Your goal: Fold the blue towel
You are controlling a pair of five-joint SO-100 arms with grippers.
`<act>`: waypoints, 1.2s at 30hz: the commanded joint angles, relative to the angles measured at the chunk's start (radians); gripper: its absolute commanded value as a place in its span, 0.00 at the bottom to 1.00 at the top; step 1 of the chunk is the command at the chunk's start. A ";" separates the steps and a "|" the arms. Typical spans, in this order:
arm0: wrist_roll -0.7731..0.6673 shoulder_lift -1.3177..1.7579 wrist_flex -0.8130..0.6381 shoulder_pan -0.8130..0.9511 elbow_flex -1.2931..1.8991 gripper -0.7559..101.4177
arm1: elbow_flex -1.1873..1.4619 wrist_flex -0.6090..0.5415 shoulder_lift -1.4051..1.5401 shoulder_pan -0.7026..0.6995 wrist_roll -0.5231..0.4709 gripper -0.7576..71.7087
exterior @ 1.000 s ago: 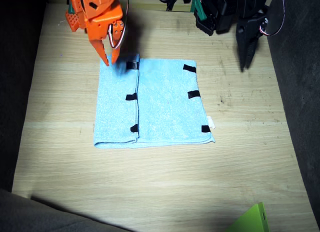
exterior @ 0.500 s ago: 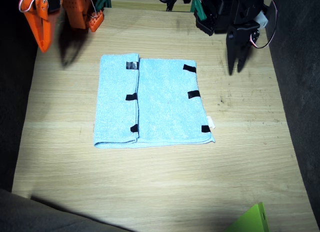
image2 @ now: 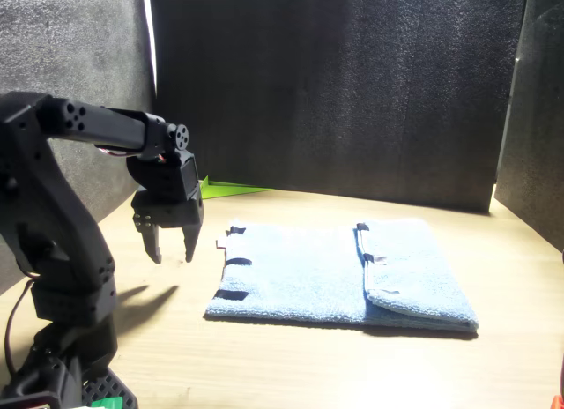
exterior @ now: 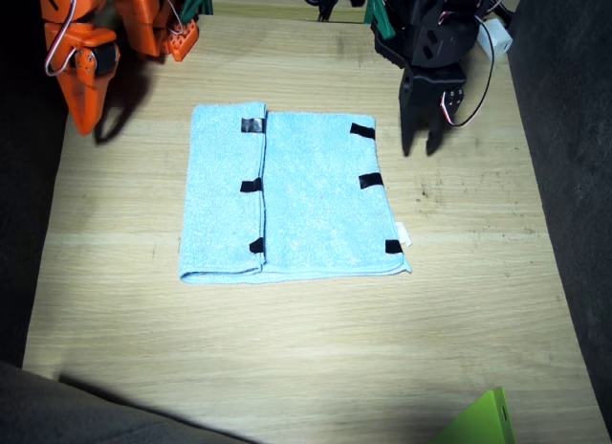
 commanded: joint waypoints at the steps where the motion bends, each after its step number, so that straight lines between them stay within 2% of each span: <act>1: 0.008 -0.023 0.009 -0.054 -0.074 0.24 | 0.006 -0.021 0.011 0.003 0.003 0.01; 15: 0.044 -0.100 0.057 -0.238 -0.192 0.22 | -0.064 0.008 -0.140 0.014 0.034 0.01; 26: -0.029 -0.339 0.094 -0.175 -0.337 0.23 | -0.064 0.009 -0.140 0.012 0.034 0.01; 36: -0.009 -0.410 0.143 -0.176 -0.454 0.22 | -0.064 0.009 -0.140 0.008 0.034 0.01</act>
